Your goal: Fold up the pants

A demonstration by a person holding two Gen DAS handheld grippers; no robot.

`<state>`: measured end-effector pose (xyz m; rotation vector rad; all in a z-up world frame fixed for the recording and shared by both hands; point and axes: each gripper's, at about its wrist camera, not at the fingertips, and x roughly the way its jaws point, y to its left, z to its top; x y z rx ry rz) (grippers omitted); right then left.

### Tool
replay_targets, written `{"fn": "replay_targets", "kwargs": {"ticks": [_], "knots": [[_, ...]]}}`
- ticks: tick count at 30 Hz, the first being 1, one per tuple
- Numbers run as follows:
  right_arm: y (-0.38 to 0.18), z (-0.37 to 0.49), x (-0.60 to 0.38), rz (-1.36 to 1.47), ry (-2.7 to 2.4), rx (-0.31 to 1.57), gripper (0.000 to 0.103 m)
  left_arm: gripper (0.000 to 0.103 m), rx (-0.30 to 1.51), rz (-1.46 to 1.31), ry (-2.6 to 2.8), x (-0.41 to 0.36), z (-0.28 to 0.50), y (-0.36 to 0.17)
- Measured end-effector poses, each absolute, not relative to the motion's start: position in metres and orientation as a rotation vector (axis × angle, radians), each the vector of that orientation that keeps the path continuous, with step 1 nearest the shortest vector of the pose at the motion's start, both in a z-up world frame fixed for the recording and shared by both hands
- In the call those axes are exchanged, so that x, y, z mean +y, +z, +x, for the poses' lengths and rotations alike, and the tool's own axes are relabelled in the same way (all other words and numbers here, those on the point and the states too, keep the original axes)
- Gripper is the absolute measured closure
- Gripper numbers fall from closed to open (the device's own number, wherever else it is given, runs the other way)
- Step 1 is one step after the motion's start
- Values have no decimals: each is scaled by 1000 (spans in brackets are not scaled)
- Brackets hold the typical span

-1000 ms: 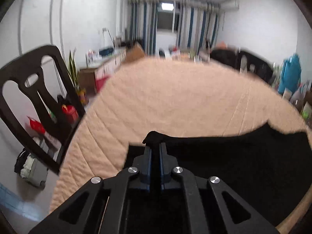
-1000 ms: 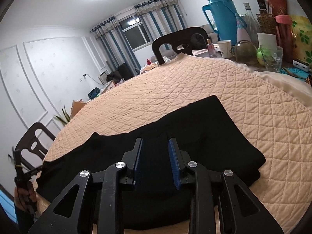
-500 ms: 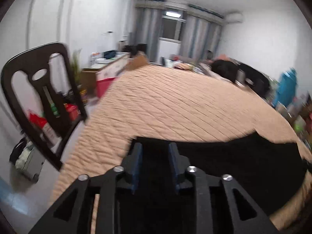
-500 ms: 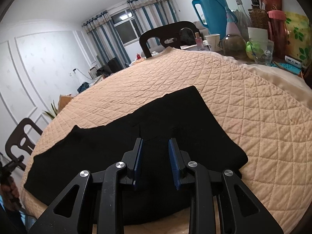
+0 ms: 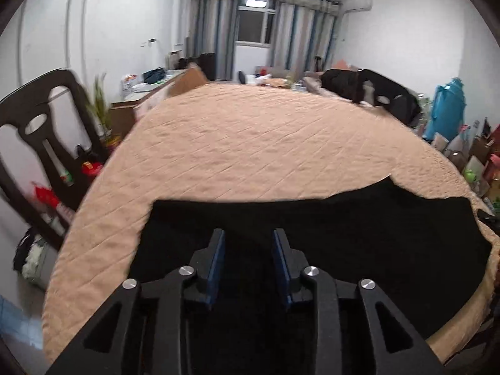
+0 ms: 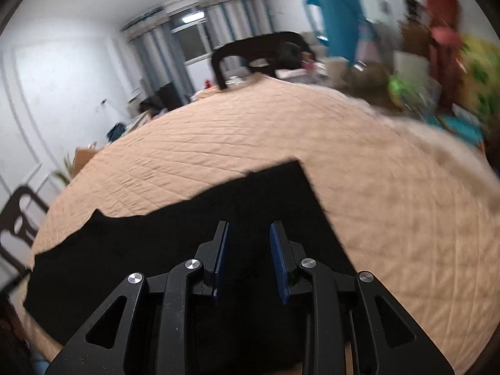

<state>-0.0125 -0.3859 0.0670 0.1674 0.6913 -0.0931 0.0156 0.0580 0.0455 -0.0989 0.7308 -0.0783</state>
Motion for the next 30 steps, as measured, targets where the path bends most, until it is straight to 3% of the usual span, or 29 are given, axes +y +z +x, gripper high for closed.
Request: {"fn": "replay_targets", "kwargs": {"ticks": [7,20,30], "knots": [[47,45,-395,146,-82,835,76,64,863,-94,-47,51,58,16],[37,-69,-380,51,-79,679,74,63,744,-106,35,98,-33,12],[33,-70,-371,-43,-107,648,73,63,716,-108,74,99,-35,8]]}}
